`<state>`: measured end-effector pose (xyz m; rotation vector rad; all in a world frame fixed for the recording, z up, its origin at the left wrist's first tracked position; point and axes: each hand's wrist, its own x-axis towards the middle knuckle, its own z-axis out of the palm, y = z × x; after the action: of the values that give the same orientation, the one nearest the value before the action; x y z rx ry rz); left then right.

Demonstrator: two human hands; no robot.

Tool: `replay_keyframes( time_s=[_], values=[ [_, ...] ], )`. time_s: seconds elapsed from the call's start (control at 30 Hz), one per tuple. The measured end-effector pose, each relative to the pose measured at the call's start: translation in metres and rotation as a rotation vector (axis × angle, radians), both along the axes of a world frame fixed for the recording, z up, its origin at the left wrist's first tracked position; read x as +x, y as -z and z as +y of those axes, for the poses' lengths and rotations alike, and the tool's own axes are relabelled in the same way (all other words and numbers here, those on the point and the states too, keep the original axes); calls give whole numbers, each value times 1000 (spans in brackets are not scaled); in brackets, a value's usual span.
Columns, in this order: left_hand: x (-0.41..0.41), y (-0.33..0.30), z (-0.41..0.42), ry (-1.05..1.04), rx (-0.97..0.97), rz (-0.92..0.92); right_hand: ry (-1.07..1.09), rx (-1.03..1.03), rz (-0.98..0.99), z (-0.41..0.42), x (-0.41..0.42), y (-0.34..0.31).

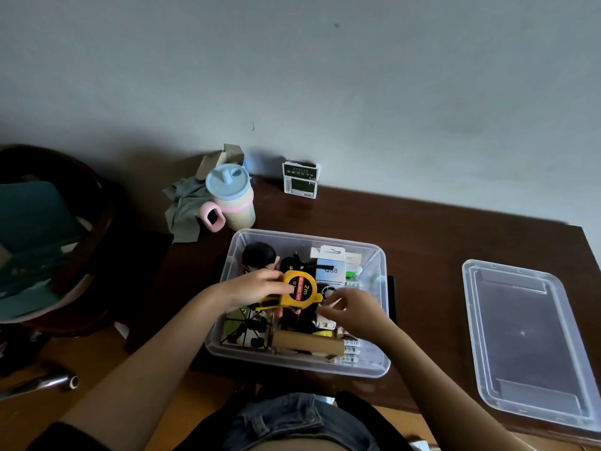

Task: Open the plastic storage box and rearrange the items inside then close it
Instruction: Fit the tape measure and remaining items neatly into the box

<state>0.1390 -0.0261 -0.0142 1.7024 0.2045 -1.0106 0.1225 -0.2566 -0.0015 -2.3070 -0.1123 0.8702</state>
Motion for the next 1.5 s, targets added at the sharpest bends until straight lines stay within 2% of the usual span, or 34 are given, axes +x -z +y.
replay_keyframes(
  time_s=[0.13, 0.23, 0.33, 0.43, 0.5, 0.57, 0.63, 0.7, 0.8, 0.87, 0.97, 1.07, 1.4, 1.5],
  values=[
    [-4, -12, -5, -80, -239, 53, 194, 449, 287, -3, 4, -13],
    [-5, -18, -10, -74, -310, 66, 263, 547, 246, -8, 1, -16],
    [-4, -20, -16, -22, -376, 91, 272, 554, 217, -14, -1, -17],
    [-3, -20, -25, -105, -415, 127, 353, 455, 122, -22, 5, -20],
    [0, -17, -27, -205, -356, 93, 468, 411, 23, -29, 12, -24],
    [2, -15, -26, -213, -317, 47, 516, 343, -115, -36, 19, -30],
    [3, -15, -24, -169, -273, 10, 433, 150, -295, -41, 25, -33],
    [2, -14, -22, -136, -229, -12, 261, -111, -401, -41, 31, -36],
    [0, -13, -23, -118, -188, -19, 25, -437, -352, -32, 40, -36],
    [-1, -13, -22, -101, -172, -16, -119, -577, -275, -21, 42, -29],
    [-2, -14, -21, -71, -155, -21, -199, -661, -157, -7, 45, -18],
    [-2, -15, -21, -71, -150, -24, -184, -726, -142, 2, 47, -11],
    [0, -10, -18, -47, -128, -34, -50, -753, -287, -1, 59, -22],
    [0, -9, -19, -37, -122, -30, -158, -757, -363, -2, 56, -22]
  ],
)
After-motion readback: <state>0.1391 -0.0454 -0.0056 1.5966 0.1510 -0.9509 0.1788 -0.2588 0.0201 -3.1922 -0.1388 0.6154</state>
